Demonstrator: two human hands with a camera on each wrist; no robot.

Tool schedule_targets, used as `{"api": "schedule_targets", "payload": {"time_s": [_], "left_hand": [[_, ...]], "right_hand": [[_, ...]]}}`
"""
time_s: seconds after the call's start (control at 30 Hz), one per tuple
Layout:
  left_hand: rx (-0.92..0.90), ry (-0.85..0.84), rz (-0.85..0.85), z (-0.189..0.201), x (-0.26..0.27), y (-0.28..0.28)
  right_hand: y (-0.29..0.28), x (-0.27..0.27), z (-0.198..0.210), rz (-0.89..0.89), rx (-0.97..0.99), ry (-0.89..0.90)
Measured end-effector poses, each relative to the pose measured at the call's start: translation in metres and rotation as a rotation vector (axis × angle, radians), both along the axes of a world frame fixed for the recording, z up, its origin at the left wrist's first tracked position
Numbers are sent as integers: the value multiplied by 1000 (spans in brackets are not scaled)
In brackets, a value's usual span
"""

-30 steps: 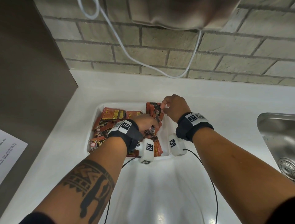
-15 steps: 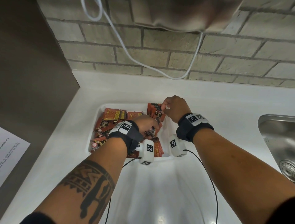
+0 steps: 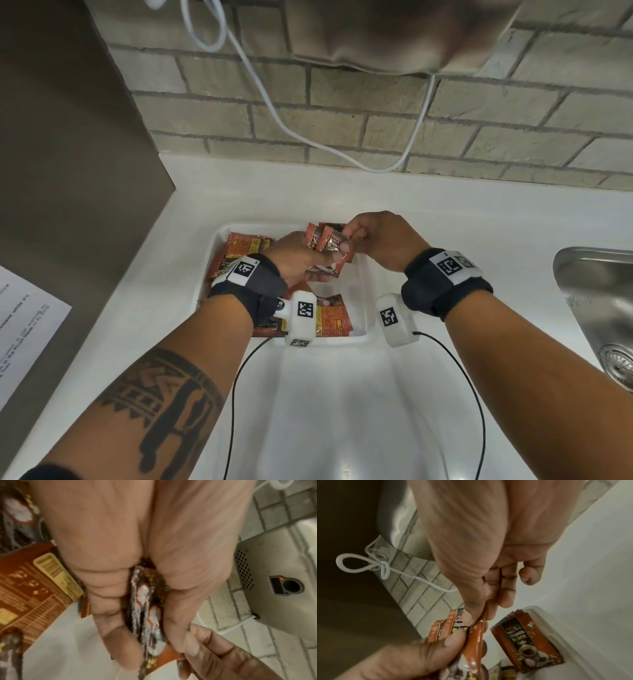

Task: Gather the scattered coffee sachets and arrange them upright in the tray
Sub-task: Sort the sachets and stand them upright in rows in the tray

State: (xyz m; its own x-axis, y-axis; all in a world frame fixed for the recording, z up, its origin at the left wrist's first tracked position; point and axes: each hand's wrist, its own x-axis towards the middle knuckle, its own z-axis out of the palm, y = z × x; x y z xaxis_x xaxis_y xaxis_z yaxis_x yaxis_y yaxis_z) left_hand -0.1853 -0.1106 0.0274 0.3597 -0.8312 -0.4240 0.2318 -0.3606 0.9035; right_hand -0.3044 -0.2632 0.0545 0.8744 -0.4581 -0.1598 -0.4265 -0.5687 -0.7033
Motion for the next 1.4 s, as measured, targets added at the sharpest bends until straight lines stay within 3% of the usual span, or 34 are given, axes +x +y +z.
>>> {"api": "schedule_targets", "payload": {"time_s": [0.17,0.3,0.4,0.53,0.67,0.83,1.03,1.4], "left_hand": [[-12,-81,20,4,4,8],[185,-211,114,3,16,16],[374,-259,-2,7,15,18],[441,-301,-202,5,-1,6],[522,-377,-273,-6,-12,-11],[541,-352,-284,-9,-14,-28],[554,-457,-300,-10,-13,-38],[516,-397,-233,-14,-11,-37]], "right_hand": [[-7,0,9,-97,-22,-93],[-10,3,6,-114,-157,-54],[-9,7,-3,-96,-235,-6],[-5,14,-10,-82,-270,76],[-4,20,-16,-69,-290,154],[-5,22,-18,-69,-307,174],[-9,24,-21,-95,-292,155],[-15,25,-27,-77,-286,118]]}}
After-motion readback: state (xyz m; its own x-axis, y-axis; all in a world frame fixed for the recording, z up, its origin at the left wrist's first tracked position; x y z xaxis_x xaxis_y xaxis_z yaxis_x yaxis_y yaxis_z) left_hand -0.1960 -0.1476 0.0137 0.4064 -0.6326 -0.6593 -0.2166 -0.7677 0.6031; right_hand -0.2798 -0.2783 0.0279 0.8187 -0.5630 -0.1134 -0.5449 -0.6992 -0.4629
